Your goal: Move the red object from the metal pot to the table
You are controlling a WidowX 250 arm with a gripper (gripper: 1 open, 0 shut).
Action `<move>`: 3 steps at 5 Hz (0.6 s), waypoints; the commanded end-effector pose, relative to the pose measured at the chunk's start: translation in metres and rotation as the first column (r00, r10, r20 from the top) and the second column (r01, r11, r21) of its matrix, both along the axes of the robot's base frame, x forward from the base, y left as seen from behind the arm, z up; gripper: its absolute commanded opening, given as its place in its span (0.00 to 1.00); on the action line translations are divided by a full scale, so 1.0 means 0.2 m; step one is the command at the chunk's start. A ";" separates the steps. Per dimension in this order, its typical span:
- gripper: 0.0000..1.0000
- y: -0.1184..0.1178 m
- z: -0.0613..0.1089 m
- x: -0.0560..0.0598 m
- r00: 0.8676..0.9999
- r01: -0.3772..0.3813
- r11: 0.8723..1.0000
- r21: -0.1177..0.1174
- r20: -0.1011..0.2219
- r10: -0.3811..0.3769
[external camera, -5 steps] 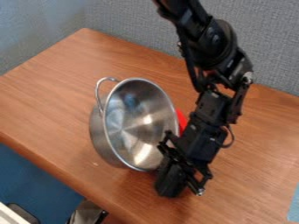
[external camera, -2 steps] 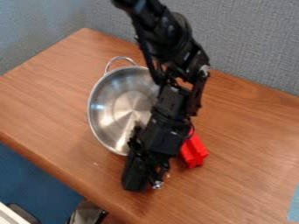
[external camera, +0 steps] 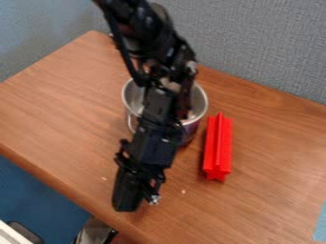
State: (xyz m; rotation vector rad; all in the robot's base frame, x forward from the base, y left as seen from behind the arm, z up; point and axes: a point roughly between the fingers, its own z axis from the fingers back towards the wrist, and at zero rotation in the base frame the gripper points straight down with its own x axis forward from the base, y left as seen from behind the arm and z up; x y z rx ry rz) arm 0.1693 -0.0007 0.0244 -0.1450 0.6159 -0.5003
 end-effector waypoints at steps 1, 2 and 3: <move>0.00 0.03 0.06 0.02 0.997 0.062 0.998 0.005 0.040 -0.062; 0.00 0.05 0.11 0.04 0.988 0.137 0.990 0.012 0.063 -0.138; 0.00 -0.01 0.20 0.06 0.987 0.144 0.989 0.025 0.068 -0.145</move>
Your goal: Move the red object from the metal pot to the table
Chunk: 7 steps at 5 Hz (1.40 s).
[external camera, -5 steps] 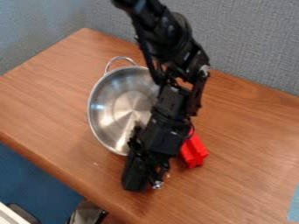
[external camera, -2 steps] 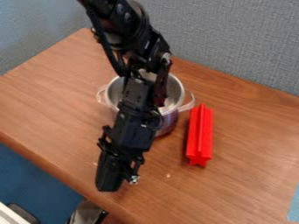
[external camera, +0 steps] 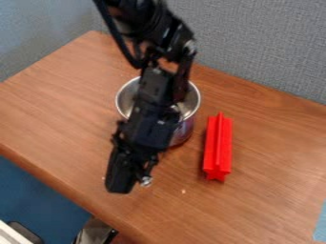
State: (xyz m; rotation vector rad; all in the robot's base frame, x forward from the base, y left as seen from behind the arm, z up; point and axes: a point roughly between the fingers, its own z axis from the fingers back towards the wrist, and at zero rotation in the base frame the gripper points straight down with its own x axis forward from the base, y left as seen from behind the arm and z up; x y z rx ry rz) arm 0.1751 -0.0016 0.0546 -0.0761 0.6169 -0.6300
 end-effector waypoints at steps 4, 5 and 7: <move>0.00 0.06 0.11 0.01 0.993 0.082 0.997 0.012 0.089 -0.082; 0.00 0.05 0.17 -0.02 0.993 0.059 0.998 -0.019 0.101 -0.057; 0.00 0.02 0.18 -0.02 0.992 0.084 0.996 -0.026 0.096 -0.081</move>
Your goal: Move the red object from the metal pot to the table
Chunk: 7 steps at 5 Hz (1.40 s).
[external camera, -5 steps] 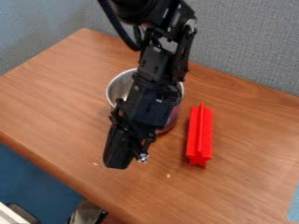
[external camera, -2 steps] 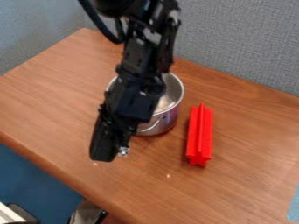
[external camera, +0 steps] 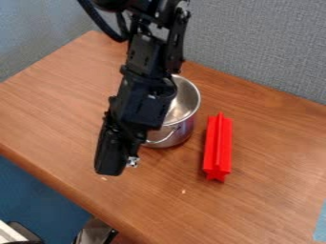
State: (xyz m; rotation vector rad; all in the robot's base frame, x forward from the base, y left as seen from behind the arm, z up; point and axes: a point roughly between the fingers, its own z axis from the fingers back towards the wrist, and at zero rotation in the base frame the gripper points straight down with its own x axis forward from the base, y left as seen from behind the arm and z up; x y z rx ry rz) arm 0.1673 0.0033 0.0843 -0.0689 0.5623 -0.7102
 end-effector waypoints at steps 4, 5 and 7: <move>0.00 -0.02 -0.05 0.04 0.986 -0.126 0.989 0.073 0.124 0.116; 0.00 -0.03 -0.01 0.05 0.990 -0.054 0.992 0.115 0.137 0.038; 0.00 -0.05 0.00 0.05 0.988 0.064 0.982 0.175 0.130 -0.088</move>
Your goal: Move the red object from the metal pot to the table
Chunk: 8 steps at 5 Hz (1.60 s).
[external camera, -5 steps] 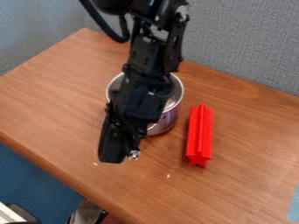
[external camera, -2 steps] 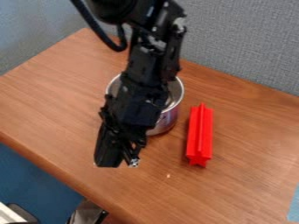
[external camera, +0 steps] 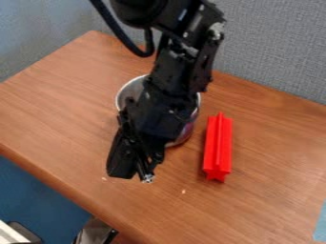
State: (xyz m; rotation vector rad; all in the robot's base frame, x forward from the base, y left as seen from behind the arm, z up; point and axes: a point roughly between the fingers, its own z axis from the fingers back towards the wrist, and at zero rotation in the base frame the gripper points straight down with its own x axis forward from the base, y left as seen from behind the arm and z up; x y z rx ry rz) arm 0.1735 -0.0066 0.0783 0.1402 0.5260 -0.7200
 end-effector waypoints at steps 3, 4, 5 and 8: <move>1.00 0.13 -0.07 0.09 0.995 0.099 0.995 -0.020 0.025 -0.099; 1.00 0.09 -0.07 0.09 0.997 0.076 0.997 0.011 0.005 -0.076; 1.00 0.10 -0.07 0.12 0.998 -0.029 0.998 0.059 0.057 0.026; 1.00 0.14 -0.16 0.23 0.960 -0.067 0.994 0.084 0.277 0.041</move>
